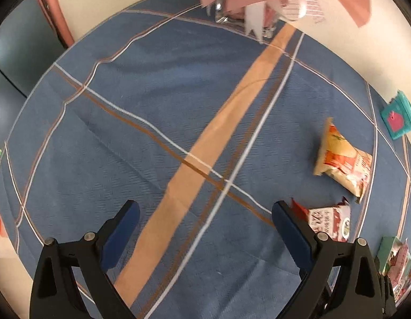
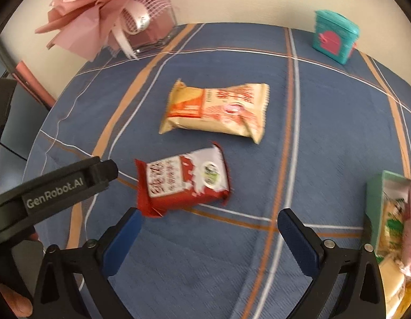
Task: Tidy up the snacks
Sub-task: 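Grasp the red-white milk biscuit packet with right tool while left tool grasps the yellow Swiss roll packet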
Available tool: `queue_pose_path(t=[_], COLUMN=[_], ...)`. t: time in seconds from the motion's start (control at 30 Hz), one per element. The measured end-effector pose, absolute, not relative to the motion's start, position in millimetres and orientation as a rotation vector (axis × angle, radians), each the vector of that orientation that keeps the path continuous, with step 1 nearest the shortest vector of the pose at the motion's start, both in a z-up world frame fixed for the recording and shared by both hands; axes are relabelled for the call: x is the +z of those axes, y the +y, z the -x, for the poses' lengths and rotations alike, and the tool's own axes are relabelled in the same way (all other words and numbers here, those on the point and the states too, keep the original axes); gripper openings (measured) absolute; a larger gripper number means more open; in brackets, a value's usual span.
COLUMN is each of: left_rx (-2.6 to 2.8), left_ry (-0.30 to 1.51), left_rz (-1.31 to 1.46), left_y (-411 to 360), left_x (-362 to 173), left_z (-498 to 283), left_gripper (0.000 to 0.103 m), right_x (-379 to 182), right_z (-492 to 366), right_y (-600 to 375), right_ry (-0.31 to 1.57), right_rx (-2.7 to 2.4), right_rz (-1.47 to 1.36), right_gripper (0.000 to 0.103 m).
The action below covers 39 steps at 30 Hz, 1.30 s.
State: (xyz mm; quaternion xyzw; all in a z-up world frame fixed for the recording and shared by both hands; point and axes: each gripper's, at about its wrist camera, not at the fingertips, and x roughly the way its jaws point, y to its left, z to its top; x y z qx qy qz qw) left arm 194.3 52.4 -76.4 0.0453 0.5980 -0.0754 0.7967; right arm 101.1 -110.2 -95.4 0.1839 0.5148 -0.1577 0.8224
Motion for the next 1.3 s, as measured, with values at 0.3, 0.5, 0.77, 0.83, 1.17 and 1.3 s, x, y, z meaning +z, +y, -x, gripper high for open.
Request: queue_pose_path(t=[0.3,0.5,0.77,0.83,1.17,1.3], left_rx=[-0.147,-0.152,-0.169,-0.179,-0.211,-0.235], left_ry=[1.301,1.307,1.297,1.295,1.283,1.281], left_rz=[-0.062,-0.069,-0.079,-0.086,-0.137,-0.147], left_y=[70.3,76.3,76.9,72.2,40.4,27.8], left_x=[-84.1,-88.5,-82.2,-79.7,-73.5,-69.5], left_z=[-205.5,-211.7,-210.9,-208.7,-198.3,-194.2], left_gripper=[0.1,0.1,0.1,0.1,0.1,0.1], right_x=[-106.6,-105.8,-102.7,-101.8,-97.0,-95.1], right_z=[-128.2,-134.4,-129.3,-125.4,-112.0,-102.8], right_y=[-96.4,-108.7,-110.7,-111.5,-134.0,-145.2], right_ry=[1.106,1.092,1.078,1.079,1.092,1.091], right_rx=[-0.311,-0.377,-0.402,-0.409,-0.427,-0.441], right_rz=[-0.359,-0.378,-0.413,-0.414,-0.437,-0.449], right_gripper=[0.103,0.1,0.082,0.079,0.072,0.071])
